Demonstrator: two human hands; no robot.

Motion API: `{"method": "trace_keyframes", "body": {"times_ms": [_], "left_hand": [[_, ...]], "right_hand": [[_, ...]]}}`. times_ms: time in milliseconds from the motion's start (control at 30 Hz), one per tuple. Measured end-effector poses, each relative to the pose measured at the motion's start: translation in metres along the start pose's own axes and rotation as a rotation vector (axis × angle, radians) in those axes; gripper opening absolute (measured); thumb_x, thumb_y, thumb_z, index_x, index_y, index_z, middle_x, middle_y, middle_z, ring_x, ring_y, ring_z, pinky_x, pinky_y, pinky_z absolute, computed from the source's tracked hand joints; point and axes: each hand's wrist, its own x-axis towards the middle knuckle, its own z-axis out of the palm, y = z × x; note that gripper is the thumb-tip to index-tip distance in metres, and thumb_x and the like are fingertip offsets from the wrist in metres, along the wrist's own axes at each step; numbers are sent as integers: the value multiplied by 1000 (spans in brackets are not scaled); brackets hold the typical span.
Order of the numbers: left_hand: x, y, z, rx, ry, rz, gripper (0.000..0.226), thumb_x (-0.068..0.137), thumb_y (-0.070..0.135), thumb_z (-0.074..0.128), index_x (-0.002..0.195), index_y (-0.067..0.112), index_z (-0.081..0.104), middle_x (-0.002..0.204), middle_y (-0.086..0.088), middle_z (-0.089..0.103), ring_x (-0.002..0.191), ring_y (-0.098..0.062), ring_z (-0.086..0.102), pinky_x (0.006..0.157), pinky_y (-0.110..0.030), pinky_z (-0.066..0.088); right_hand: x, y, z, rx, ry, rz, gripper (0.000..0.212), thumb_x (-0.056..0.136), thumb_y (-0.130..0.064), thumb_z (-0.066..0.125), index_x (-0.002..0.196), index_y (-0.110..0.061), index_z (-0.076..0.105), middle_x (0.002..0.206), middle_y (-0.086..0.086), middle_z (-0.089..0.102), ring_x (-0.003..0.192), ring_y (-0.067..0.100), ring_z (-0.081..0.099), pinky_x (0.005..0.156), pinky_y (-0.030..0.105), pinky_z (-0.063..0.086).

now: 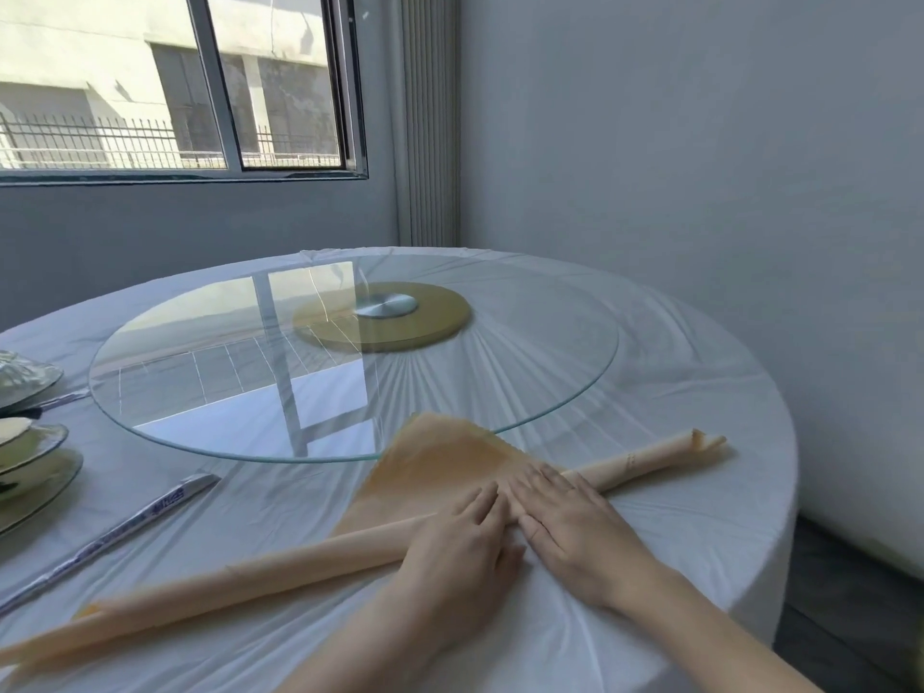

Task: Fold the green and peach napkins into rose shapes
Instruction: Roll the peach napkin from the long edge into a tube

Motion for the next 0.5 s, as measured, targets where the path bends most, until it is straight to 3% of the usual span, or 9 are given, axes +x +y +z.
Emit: {"method": "trace_keyframes", "body": {"times_ms": [100,300,500], "left_hand": [[-1,1,-3,38,-93,-26,95,70,60,-6,149,13,18,157,-4,16,145,-15,11,114,-21,10],[-3,-1,-3,56,-136,23,87,73,65,-5,150,27,7,158,8,7,145,-16,9,115,-25,10],[-3,-1,-2,98,-154,23,86,72,66,-7,149,31,6,158,13,7,144,-14,7,114,-26,10]], "right_hand": [[-4,5,-5,9,-32,92,51,97,-51,10,147,-42,7,157,-12,-2,143,5,-8,115,31,-5],[-3,26,-3,9,-23,179,50,99,-47,15,147,-40,6,157,-11,-3,143,5,-8,116,32,-4],[-4,48,-5,-7,-5,266,51,99,-44,17,148,-37,5,158,-9,-2,144,6,-6,116,32,-5]]}}
